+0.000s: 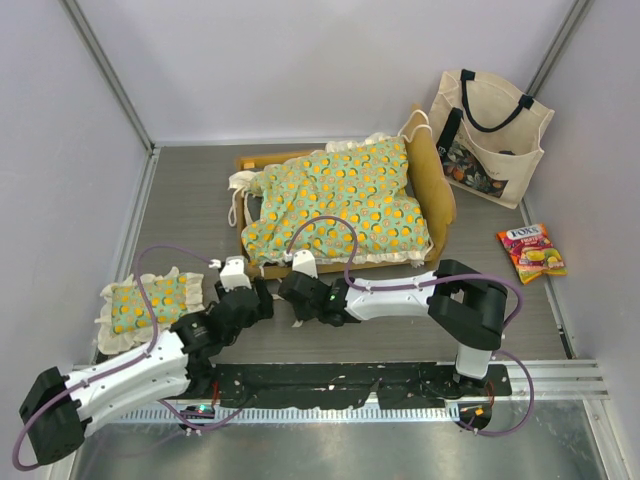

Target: Set up the pet bed

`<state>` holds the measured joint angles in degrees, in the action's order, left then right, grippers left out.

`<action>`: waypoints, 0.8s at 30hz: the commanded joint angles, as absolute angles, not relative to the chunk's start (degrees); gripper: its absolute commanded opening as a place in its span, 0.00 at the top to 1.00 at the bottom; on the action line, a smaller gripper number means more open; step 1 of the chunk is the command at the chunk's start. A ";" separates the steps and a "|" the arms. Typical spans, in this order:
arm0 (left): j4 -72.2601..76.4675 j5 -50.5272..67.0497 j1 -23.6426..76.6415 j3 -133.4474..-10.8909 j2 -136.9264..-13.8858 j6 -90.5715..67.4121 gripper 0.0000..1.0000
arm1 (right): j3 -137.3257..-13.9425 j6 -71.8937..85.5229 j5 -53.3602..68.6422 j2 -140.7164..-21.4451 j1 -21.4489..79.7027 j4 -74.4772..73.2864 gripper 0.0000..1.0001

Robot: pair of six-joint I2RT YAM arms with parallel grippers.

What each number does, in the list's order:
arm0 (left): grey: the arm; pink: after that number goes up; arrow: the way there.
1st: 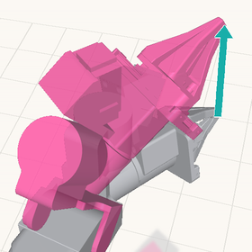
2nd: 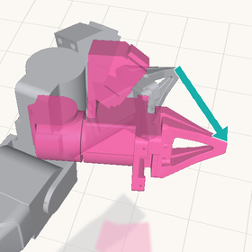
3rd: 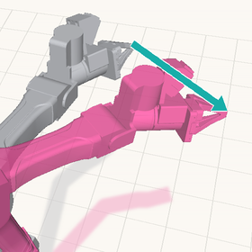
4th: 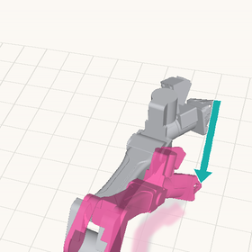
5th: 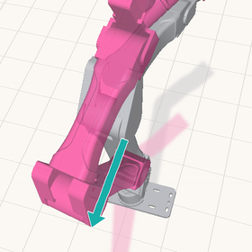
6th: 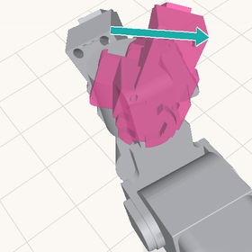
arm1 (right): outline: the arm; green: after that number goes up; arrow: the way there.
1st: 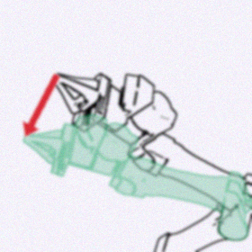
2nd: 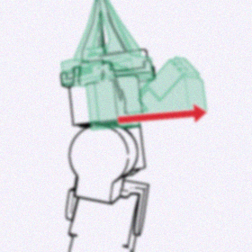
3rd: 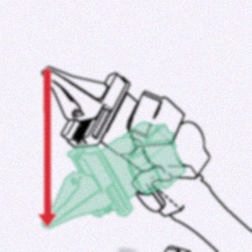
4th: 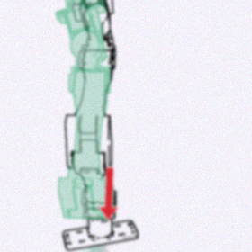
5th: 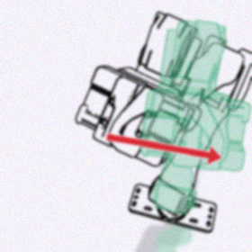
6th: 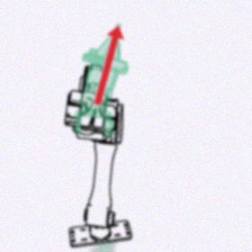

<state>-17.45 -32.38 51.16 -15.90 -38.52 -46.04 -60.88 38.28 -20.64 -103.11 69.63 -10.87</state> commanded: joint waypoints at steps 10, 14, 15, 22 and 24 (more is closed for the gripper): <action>-11.96 -33.05 51.24 -18.37 -48.69 -43.34 0.36 | -60.12 38.41 -19.25 -100.81 69.17 -8.00 0.99; -7.57 -33.84 51.33 -18.19 -50.88 -40.00 0.39 | -59.24 38.58 -18.63 -100.37 69.08 -7.21 0.99; -7.21 -33.75 51.33 -18.63 -51.58 -39.64 0.39 | -59.15 38.58 -18.63 -100.37 69.00 -7.21 0.99; -6.42 -32.61 51.42 -20.21 -57.56 -39.46 0.44 | -59.33 38.50 -18.19 -100.20 68.99 -7.03 0.99; -6.59 -32.96 51.33 -20.74 -59.05 -39.55 0.45 | -59.41 38.50 -17.93 -100.28 68.99 -7.12 0.99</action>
<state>-9.52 -31.64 51.16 -18.06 -57.12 -40.07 -59.35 38.28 -18.09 -103.11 69.19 -8.99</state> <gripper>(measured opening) 0.565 0.024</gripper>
